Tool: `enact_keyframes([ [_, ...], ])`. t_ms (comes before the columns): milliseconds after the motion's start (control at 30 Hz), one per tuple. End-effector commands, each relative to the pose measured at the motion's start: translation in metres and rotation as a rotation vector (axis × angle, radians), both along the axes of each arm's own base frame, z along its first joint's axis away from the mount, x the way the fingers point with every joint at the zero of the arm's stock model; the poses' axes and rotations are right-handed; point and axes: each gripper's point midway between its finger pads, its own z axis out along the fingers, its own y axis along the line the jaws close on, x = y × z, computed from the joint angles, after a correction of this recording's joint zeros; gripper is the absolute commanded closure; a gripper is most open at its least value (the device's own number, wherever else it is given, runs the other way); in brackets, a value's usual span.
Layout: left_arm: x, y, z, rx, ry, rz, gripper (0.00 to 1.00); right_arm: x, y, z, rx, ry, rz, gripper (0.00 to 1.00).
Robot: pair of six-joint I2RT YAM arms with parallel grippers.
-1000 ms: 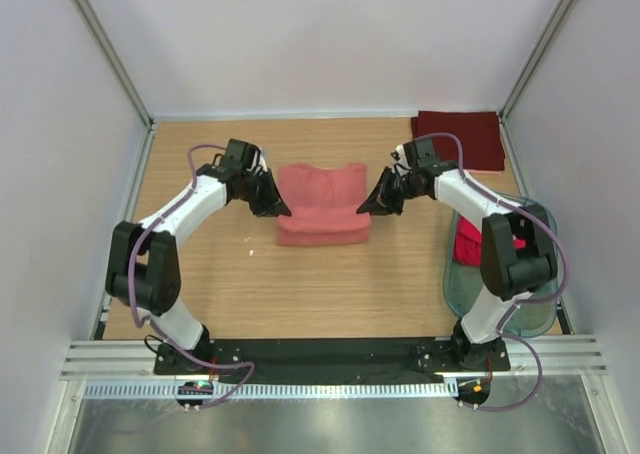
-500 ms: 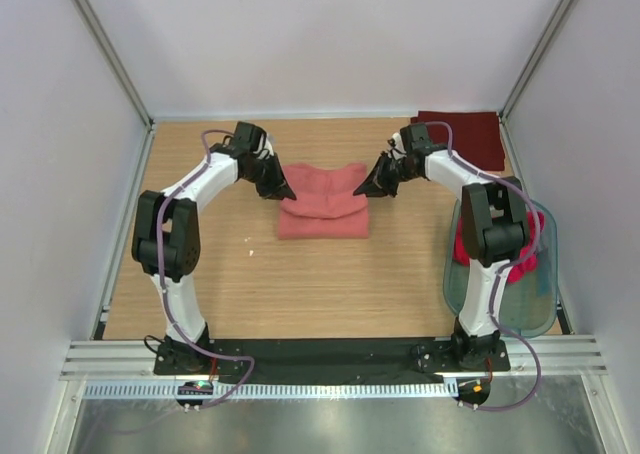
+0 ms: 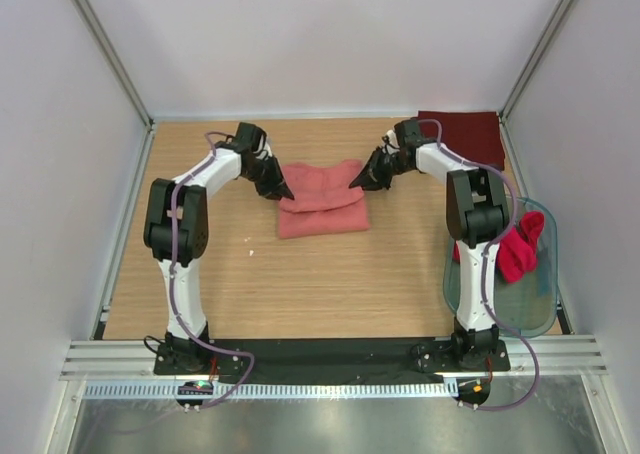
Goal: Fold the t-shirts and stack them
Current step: Fold the tshirt
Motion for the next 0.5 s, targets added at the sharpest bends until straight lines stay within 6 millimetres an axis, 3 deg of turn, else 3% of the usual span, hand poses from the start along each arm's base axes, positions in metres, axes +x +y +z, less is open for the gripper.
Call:
enact_keyframes([
  [0, 0.023, 0.009, 0.015, -0.005, -0.054, 0.033, 0.82, 0.023, 0.005, 0.018, 0.033, -0.053, -0.002, 0.79],
  [133, 0.038, 0.017, 0.034, -0.009, -0.094, 0.073, 0.62, 0.039, -0.008, 0.033, -0.058, -0.102, 0.026, 0.58],
  [267, 0.037, 0.03, 0.063, -0.004, -0.159, 0.095, 0.56, 0.043, -0.042, 0.053, -0.286, -0.193, 0.063, 0.48],
  [333, 0.028, 0.033, 0.078, 0.002, -0.184, 0.08, 0.52, 0.036, -0.055, 0.062, -0.37, -0.205, 0.064, 0.45],
  [367, 0.019, 0.036, 0.073, 0.01, -0.166, 0.077, 0.5, 0.029, -0.053, 0.065, -0.39, -0.22, 0.088, 0.45],
  [400, 0.015, 0.038, 0.074, 0.018, -0.174, 0.073, 0.49, 0.023, -0.052, 0.082, -0.4, -0.259, 0.092, 0.44],
  [433, 0.008, 0.043, 0.083, 0.031, -0.197, 0.082, 0.49, 0.012, -0.052, 0.073, -0.42, -0.244, 0.108, 0.44],
  [467, -0.002, 0.047, 0.074, 0.042, -0.171, 0.085, 0.49, 0.006, -0.053, 0.072, -0.46, -0.263, 0.125, 0.43],
])
